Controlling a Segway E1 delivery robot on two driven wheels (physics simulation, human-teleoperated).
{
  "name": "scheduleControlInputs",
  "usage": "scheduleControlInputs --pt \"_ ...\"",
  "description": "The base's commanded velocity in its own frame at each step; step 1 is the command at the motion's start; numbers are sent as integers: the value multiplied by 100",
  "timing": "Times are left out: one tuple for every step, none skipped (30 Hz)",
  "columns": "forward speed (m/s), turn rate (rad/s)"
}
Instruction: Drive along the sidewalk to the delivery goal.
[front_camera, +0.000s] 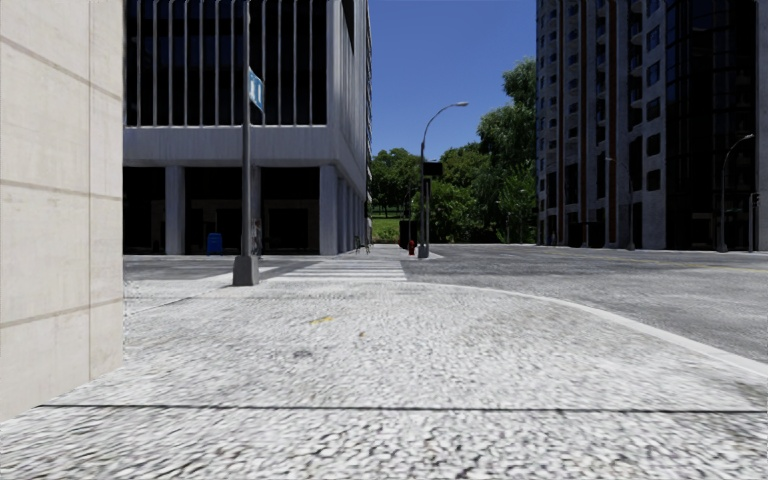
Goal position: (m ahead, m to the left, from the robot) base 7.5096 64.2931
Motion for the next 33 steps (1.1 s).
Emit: scheduleControlInputs --pt "200 3" --pt "200 9" --pt "200 14" --pt "200 18" --pt "200 24" --pt "200 27" --pt "200 27" --pt "200 27" --pt "200 28" --pt "196 28" --pt "191 28" --pt "183 28" --pt "178 28" --pt "174 28" --pt "174 28" --pt "168 28" --pt "165 28" --pt "163 28" --pt "162 28" --pt "162 28" --pt "162 28" --pt "162 30" --pt "162 36" --pt "162 38" --pt "162 38" --pt "162 39" --pt "162 39" --pt "162 40" --pt "162 43" --pt "162 44" --pt "162 45" --pt "162 45" --pt "162 45"
